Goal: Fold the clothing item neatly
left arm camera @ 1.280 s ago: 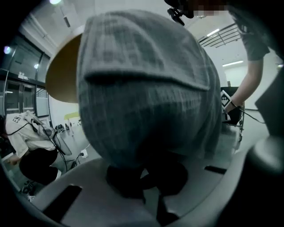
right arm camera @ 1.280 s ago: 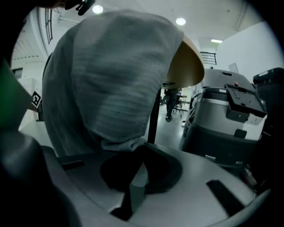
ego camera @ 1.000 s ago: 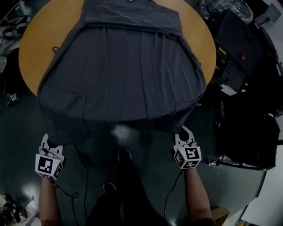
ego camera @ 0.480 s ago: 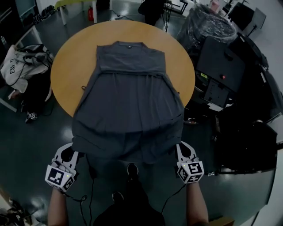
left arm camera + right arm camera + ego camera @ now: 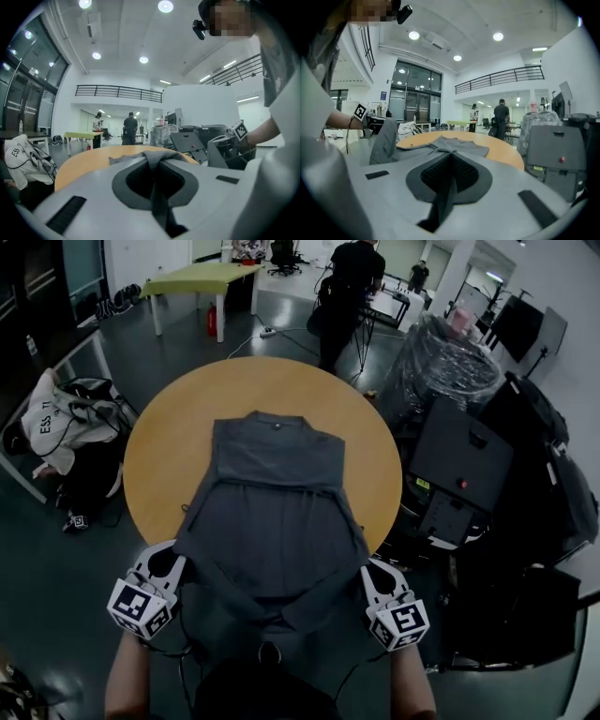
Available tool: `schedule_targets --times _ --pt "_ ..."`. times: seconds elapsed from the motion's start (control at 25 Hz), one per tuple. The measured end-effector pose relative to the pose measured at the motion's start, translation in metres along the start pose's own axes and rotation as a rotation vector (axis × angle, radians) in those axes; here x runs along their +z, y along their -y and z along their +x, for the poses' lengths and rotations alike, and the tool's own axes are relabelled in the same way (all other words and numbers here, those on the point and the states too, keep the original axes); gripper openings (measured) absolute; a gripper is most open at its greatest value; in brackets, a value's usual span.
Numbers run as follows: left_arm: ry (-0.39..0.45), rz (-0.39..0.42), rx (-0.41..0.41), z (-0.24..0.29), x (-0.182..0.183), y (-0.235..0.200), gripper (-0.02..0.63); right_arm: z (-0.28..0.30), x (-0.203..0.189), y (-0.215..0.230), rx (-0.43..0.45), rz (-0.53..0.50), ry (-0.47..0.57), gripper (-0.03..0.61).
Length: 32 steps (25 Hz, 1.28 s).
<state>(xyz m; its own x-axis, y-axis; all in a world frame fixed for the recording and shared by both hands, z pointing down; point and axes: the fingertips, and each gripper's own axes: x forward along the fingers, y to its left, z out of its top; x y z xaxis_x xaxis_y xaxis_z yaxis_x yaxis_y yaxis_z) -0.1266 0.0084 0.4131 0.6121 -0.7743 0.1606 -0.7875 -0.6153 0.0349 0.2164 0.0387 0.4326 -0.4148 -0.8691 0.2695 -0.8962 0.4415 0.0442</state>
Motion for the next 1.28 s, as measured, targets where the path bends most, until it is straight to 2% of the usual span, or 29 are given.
schedule_targets --times 0.12,0.24,0.44,0.64,0.8,0.92,1.0,1.08,1.16,1.28 --pt "0.032 -0.021 0.035 0.029 0.033 -0.024 0.014 0.03 0.04 0.023 0.009 -0.011 0.047 -0.005" --pt "0.022 -0.027 0.08 0.06 0.057 -0.062 0.014 0.064 0.077 0.06 -0.025 0.019 0.095 -0.004" --pt "-0.002 -0.059 0.131 0.132 0.087 -0.153 0.014 0.15 0.123 0.129 -0.106 0.016 0.065 -0.004" --pt "0.008 -0.071 0.153 0.214 0.114 -0.25 0.014 0.235 0.152 0.215 -0.25 0.071 0.03 -0.004" --pt "-0.012 -0.09 0.17 0.285 0.121 -0.309 0.014 0.3 0.173 0.272 -0.279 0.144 0.024 -0.005" --pt "-0.042 -0.117 0.175 0.341 0.12 -0.343 0.014 0.348 0.171 0.309 -0.276 0.167 0.0 -0.005" --pt "-0.094 -0.12 0.167 0.38 0.107 -0.358 0.014 0.383 0.158 0.332 -0.268 0.187 -0.031 -0.005" --pt "-0.158 -0.14 0.16 0.416 0.083 -0.365 0.014 0.417 0.135 0.351 -0.262 0.197 -0.083 -0.004" --pt "-0.223 -0.15 0.187 0.443 0.05 -0.37 0.014 0.444 0.109 0.363 -0.263 0.199 -0.15 -0.003" --pt "-0.339 -0.102 0.254 0.461 0.01 -0.39 0.014 0.469 0.076 0.374 -0.292 0.175 -0.237 -0.003"
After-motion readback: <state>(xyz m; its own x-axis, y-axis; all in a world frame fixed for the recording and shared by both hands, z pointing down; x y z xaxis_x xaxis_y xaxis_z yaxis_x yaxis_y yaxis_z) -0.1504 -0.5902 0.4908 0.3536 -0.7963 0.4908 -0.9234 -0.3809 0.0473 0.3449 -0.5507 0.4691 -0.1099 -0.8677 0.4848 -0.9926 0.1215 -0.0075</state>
